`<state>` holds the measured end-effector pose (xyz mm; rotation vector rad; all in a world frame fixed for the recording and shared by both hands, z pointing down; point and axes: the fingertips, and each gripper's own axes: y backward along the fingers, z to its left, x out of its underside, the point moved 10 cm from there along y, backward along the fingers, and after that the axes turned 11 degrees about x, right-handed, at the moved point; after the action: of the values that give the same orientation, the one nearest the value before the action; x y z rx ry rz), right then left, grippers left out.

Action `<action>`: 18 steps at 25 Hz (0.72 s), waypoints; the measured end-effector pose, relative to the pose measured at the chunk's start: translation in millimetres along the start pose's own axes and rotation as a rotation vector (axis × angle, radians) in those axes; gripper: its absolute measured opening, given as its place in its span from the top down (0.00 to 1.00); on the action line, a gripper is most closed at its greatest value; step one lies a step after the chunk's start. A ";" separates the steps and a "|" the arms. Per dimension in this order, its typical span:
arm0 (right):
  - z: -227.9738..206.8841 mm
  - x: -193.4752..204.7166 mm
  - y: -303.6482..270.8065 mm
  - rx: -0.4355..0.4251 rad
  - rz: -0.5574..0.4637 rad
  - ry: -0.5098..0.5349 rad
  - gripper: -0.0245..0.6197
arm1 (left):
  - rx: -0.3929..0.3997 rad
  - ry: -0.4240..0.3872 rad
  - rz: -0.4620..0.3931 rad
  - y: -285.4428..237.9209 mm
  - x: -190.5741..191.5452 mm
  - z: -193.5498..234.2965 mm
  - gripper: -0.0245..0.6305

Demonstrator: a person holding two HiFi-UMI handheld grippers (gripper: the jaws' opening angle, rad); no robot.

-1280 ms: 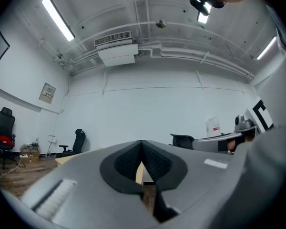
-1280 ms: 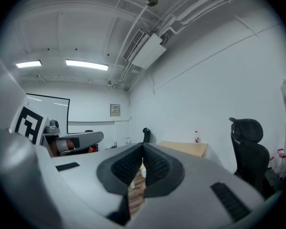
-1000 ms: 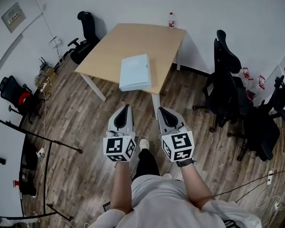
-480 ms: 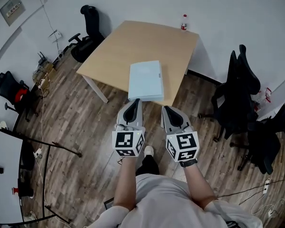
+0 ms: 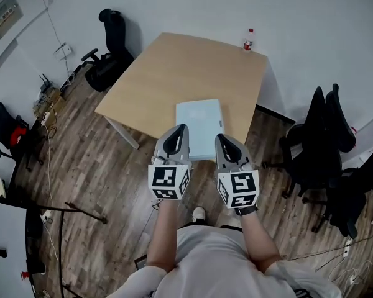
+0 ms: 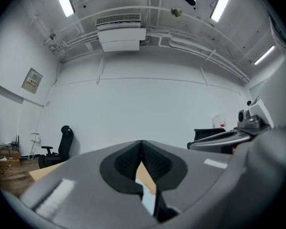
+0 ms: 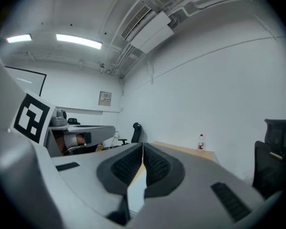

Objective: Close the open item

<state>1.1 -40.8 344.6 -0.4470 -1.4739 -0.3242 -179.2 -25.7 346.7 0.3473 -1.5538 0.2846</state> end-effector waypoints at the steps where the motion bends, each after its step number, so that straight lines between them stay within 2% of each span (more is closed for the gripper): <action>1: 2.7 0.3 -8.5 0.005 0.001 0.000 0.94 | 0.007 0.008 -0.001 -5.2 2.1 10.3 0.95; 5: 0.2 9.8 -37.2 0.014 0.032 -0.006 0.94 | 0.047 0.040 0.020 -32.6 18.5 37.4 0.95; 10: -23.3 34.2 -70.4 0.048 0.102 -0.031 0.94 | 0.103 0.036 0.094 -73.1 45.7 45.7 0.95; 18: -50.0 71.4 -115.1 -0.018 0.204 -0.023 0.94 | 0.104 0.041 0.187 -122.0 83.4 62.8 0.95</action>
<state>-3.8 -161.3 424.1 -0.6121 -1.4346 -0.1700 -189.1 -165.8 424.6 0.2755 -1.5368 0.5167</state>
